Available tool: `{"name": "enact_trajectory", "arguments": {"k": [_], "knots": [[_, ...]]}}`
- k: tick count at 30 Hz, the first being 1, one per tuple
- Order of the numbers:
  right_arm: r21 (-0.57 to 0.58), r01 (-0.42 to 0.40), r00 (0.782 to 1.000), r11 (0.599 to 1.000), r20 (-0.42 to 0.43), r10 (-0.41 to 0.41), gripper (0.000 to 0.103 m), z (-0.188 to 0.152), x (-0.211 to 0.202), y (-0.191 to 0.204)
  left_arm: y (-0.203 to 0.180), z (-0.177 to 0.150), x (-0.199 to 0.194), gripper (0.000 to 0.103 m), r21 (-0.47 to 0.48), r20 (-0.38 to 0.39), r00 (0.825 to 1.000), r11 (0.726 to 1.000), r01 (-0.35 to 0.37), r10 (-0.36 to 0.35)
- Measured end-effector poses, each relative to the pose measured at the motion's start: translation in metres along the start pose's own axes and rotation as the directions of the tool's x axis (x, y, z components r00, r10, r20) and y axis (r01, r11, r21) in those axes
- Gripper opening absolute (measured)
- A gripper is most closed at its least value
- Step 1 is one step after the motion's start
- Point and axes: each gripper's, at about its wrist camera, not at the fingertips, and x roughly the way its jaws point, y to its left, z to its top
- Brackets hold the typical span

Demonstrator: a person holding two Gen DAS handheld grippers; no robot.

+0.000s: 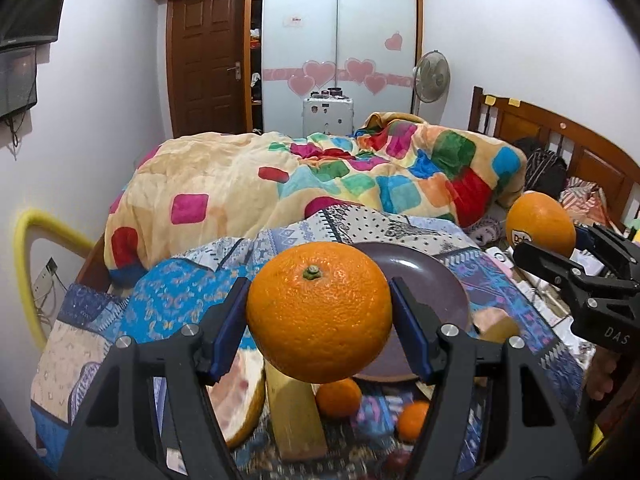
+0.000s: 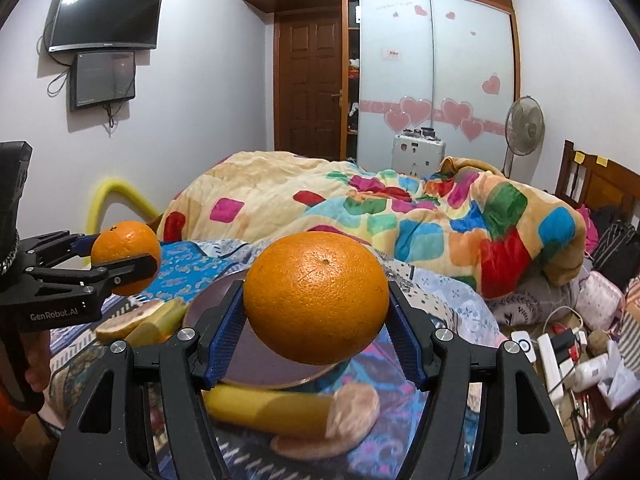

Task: Organize fruits
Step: 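Carry both held oranges onto the purple plate and open both grippers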

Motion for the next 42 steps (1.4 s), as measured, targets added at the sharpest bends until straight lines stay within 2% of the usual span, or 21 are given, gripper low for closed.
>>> {"name": "enact_trajectory", "arguments": {"k": [9, 18, 26, 31, 37, 42], "knots": [[0.005, -0.014, 0.995, 1.0, -0.097, 0.014, 0.064, 0.005, 0.054, -0.016, 0.001, 0.011, 0.053, 0.068, -0.013, -0.085, 0.996, 1.0, 0.006, -0.008], [-0.048, -0.032, 0.977, 0.998, -0.214, 0.022, 0.064, 0.005, 0.095, -0.016, 0.001, 0.02, 0.093, 0.068, -0.011, -0.169, 0.986, 1.0, 0.002, -0.003], [-0.124, -0.07, 0.942, 0.99, -0.335, 0.025, 0.064, 0.001, 0.124, -0.011, -0.003, 0.021, 0.122, 0.068, -0.003, -0.272, 0.962, 0.999, 0.036, -0.035], [-0.115, -0.096, 0.92, 0.989, -0.389, 0.044, 0.064, -0.001, 0.136, -0.015, -0.003, 0.017, 0.135, 0.068, -0.014, -0.32, 0.946, 0.999, 0.044, -0.046], [-0.121, -0.109, 0.912, 0.987, -0.408, 0.051, 0.064, -0.001, 0.141, -0.015, -0.008, 0.014, 0.144, 0.068, 0.002, -0.377, 0.924, 0.998, 0.065, -0.059], [-0.114, -0.123, 0.904, 0.986, -0.423, 0.064, 0.064, -0.005, 0.143, -0.013, -0.006, 0.014, 0.146, 0.068, -0.01, -0.386, 0.92, 0.997, 0.074, -0.072]]}}
